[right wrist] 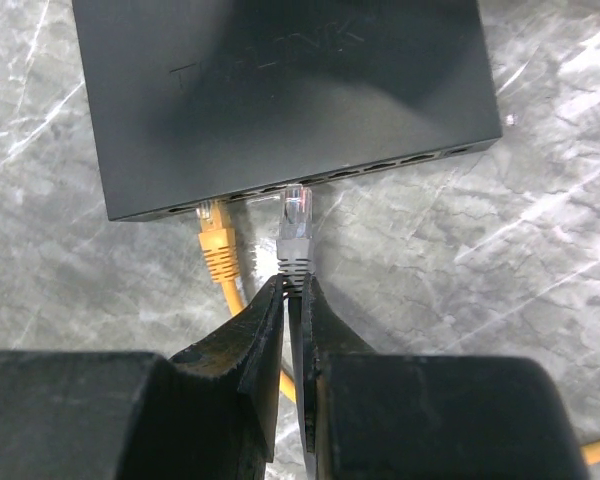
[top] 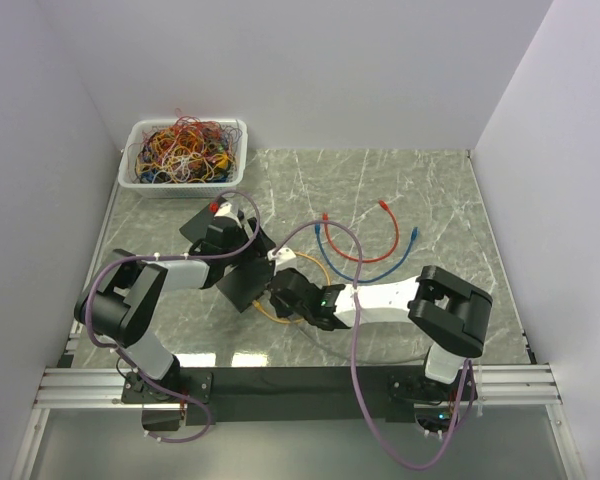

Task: Insert the plug into the switch port

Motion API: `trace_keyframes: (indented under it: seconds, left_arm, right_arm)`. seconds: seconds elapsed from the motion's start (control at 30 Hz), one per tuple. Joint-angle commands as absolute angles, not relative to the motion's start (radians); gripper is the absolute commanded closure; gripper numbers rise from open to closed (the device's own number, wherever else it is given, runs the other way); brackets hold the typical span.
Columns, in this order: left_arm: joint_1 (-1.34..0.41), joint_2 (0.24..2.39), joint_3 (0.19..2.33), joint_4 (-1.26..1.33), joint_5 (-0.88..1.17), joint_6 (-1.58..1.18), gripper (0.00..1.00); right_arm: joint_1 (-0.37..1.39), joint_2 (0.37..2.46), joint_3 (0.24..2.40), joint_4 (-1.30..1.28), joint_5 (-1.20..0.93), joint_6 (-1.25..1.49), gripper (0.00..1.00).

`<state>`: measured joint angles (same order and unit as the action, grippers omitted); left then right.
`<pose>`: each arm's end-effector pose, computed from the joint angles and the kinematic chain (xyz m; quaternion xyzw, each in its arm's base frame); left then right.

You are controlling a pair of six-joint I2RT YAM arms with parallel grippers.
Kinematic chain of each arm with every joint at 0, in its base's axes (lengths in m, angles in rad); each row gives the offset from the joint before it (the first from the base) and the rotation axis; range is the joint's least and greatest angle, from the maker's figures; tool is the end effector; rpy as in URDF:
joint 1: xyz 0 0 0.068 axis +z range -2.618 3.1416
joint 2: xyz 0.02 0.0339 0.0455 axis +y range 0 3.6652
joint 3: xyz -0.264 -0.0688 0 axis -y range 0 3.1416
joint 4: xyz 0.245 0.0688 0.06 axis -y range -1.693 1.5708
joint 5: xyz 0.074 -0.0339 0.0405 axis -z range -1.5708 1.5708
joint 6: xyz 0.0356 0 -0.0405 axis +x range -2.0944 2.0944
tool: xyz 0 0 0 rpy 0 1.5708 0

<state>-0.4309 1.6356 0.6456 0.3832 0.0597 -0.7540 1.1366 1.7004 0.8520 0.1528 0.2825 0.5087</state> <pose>0.2823 -0.1321 0.1426 -0.1288 0.8764 -0.2807 0.3696 0.1538 0.3081 0.1618 -0.2202 0.8713 0.2208 0.3789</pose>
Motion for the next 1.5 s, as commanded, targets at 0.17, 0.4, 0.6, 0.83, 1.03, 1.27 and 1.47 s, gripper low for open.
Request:
trace_keyframes:
  seconds: [0.17,0.4,0.6,0.83,1.03,1.27,1.47]
  left_arm:
    - [-0.443,1.692,0.581,0.173,0.064,-0.764,0.11]
    - [-0.445,1.690,0.566,0.186,0.069,-0.767,0.11]
    - [-0.443,1.701,0.558,0.198,0.075,-0.772,0.11]
    - [-0.443,1.713,0.548,0.221,0.086,-0.772,0.12]
    - [-0.443,1.721,0.546,0.230,0.094,-0.772,0.12]
    - [-0.443,1.715,0.543,0.232,0.100,-0.772,0.12]
    - [-0.445,1.720,0.542,0.235,0.100,-0.772,0.12]
  right_arm:
    - [1.135,1.712,0.917,0.146,0.364,0.503,0.92]
    - [1.129,1.761,0.937,0.156,0.333,0.511,0.92]
    - [1.127,1.767,0.933,0.181,0.321,0.511,0.92]
    - [1.129,1.741,0.951,0.179,0.341,0.486,0.92]
    - [1.127,1.707,0.951,0.196,0.348,0.462,0.92]
    - [1.131,1.732,0.969,0.216,0.334,0.460,0.92]
    - [1.131,1.709,0.950,0.248,0.330,0.459,0.93]
